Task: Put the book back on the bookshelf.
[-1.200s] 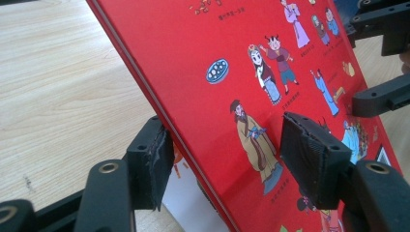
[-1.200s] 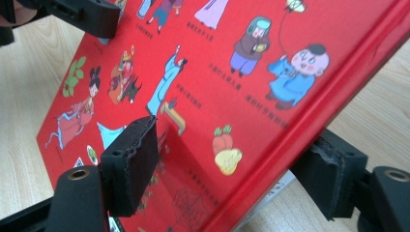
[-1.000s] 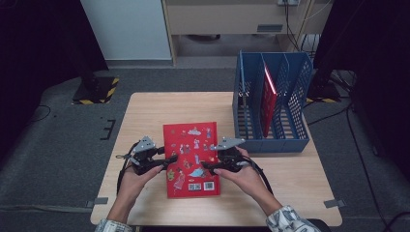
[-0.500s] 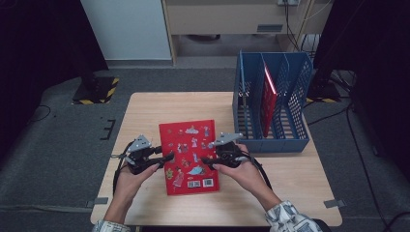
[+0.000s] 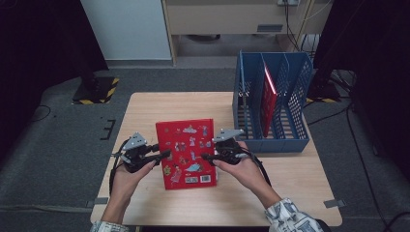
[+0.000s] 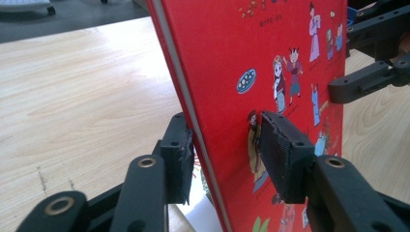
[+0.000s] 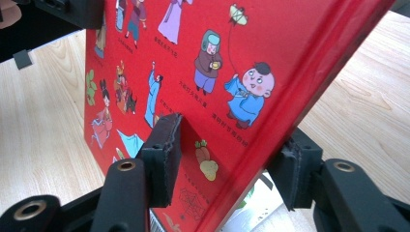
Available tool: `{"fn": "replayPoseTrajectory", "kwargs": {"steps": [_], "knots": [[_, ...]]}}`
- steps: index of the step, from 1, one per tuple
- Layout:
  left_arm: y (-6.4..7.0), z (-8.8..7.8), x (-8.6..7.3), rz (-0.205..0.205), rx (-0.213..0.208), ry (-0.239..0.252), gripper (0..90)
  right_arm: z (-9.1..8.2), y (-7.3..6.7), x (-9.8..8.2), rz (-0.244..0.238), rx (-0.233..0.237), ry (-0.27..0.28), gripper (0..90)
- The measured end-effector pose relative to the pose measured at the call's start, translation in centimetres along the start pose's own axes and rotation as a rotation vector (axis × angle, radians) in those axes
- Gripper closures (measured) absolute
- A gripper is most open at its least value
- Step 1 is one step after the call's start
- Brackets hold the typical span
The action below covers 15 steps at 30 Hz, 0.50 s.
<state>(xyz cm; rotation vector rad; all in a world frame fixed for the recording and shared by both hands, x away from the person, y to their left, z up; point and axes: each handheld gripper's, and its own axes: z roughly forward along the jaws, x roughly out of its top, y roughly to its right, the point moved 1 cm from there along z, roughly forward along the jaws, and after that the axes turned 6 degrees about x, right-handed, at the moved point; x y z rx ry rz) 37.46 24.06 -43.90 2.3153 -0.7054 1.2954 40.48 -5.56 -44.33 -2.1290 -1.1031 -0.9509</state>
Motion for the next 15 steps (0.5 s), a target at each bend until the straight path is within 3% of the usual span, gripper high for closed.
{"fn": "replayPoseTrajectory", "kwargs": {"steps": [15], "knots": [[0.48, -1.01, 0.62, 0.025, 0.014, -0.013, 59.0, -0.7, -0.42, 0.75, -0.011, 0.03, -0.013, 53.5]]}}
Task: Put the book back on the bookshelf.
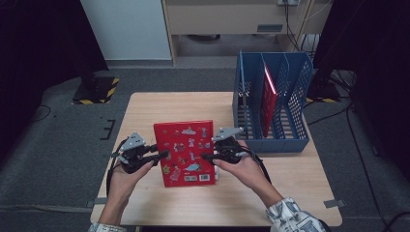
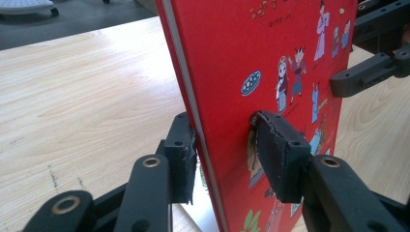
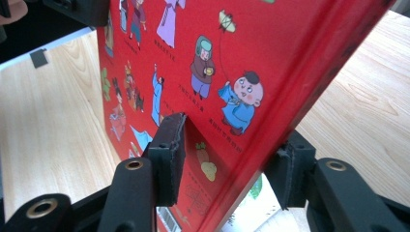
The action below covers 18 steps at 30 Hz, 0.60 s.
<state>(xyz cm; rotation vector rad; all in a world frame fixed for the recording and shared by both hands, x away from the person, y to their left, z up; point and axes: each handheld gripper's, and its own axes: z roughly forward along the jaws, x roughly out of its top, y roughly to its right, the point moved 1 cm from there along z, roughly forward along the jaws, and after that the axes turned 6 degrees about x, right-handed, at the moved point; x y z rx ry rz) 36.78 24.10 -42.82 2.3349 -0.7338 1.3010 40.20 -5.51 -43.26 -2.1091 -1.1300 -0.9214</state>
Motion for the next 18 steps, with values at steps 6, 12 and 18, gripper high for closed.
{"fn": "replayPoseTrajectory", "kwargs": {"steps": [6, 12, 18], "knots": [[0.5, -0.8, 0.5, 0.018, 0.007, -0.003, 59.6, -0.6, -0.2, 0.6, -0.005, 0.014, 0.009, 54.9], [0.8, -2.0, 1.6, 0.027, 0.015, 0.027, 61.0, -1.4, -0.5, 1.9, -0.021, 0.012, 0.019, 55.5], [1.0, -2.5, 3.2, 0.05, 0.04, 0.032, 61.1, -2.0, -0.4, 3.2, -0.028, 0.007, 0.024, 55.2]]}}
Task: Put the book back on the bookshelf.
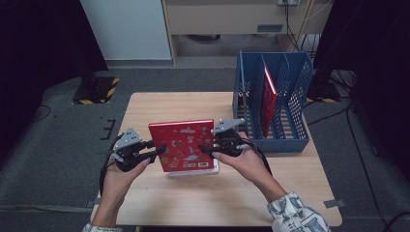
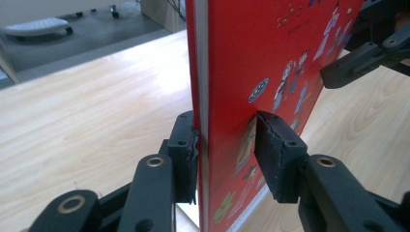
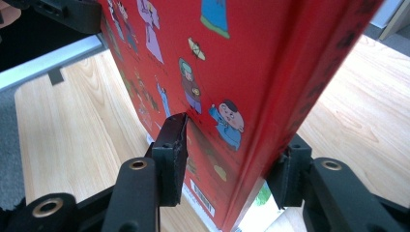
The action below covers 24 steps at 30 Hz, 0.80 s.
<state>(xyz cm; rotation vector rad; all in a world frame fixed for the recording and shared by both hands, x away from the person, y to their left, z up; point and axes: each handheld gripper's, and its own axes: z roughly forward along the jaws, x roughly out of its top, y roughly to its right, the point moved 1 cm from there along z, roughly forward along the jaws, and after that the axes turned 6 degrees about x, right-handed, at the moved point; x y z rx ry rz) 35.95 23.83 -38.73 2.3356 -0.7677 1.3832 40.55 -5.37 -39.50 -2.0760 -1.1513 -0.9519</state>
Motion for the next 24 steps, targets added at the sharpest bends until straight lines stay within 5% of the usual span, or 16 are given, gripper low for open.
{"fn": "replayPoseTrajectory", "kwargs": {"steps": [13, 19, 24], "knots": [[-2.9, 4.3, 1.2, -0.027, -0.015, 0.033, 58.4, 1.3, 3.0, 0.7, 0.027, -0.079, 0.061, 53.6], [-3.2, 5.6, 0.3, -0.026, -0.006, 0.024, 54.5, 1.6, 3.2, 0.0, 0.014, -0.085, 0.054, 57.4], [-3.0, 6.0, 0.1, -0.04, 0.006, 0.064, 50.9, 1.5, 3.1, -0.5, 0.016, -0.078, 0.066, 58.0]]}}
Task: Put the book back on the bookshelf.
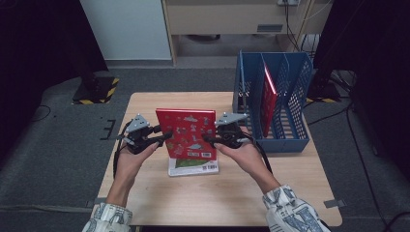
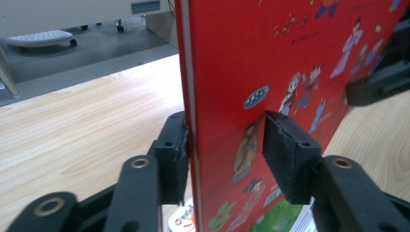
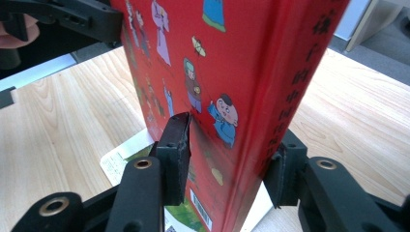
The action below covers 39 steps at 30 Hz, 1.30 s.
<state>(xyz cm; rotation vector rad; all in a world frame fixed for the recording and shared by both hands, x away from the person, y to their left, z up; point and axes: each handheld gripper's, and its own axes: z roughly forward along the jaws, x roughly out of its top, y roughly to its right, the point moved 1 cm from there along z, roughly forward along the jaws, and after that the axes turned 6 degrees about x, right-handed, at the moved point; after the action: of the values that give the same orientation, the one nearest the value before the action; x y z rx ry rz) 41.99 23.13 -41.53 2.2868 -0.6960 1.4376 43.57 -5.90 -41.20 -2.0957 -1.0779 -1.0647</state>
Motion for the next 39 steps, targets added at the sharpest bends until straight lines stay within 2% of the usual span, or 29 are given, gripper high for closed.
{"fn": "replayPoseTrajectory", "kwargs": {"steps": [8, 15, 20, 30, 33, 37, 39], "knots": [[0.4, 0.3, -0.1, -0.003, 0.013, 0.014, 39.3, -0.2, -1.1, 0.0, -0.04, 0.015, -0.006, 60.1], [1.0, 0.1, 0.0, 0.005, 0.015, 0.026, 31.0, -0.7, -2.1, 0.0, -0.06, 0.043, 0.011, 61.1], [0.9, 0.1, -0.2, 0.002, 0.023, 0.032, 25.3, -0.8, -2.5, 0.0, -0.062, 0.056, 0.018, 63.1], [1.4, -0.1, -0.9, 0.0, 0.006, 0.028, 24.6, -1.0, -3.3, 0.7, -0.079, 0.083, 0.031, 59.7], [1.6, -0.1, -1.3, -0.01, 0.012, 0.03, 24.7, -1.0, -3.4, 0.9, -0.088, 0.095, 0.038, 58.4], [1.8, 0.1, -2.1, -0.008, 0.047, 0.016, 23.2, -1.1, -3.5, 1.2, -0.092, 0.085, 0.048, 60.6], [1.9, 0.3, -2.4, -0.002, 0.043, 0.007, 24.1, -1.1, -3.5, 1.4, -0.093, 0.093, 0.052, 61.2]]}}
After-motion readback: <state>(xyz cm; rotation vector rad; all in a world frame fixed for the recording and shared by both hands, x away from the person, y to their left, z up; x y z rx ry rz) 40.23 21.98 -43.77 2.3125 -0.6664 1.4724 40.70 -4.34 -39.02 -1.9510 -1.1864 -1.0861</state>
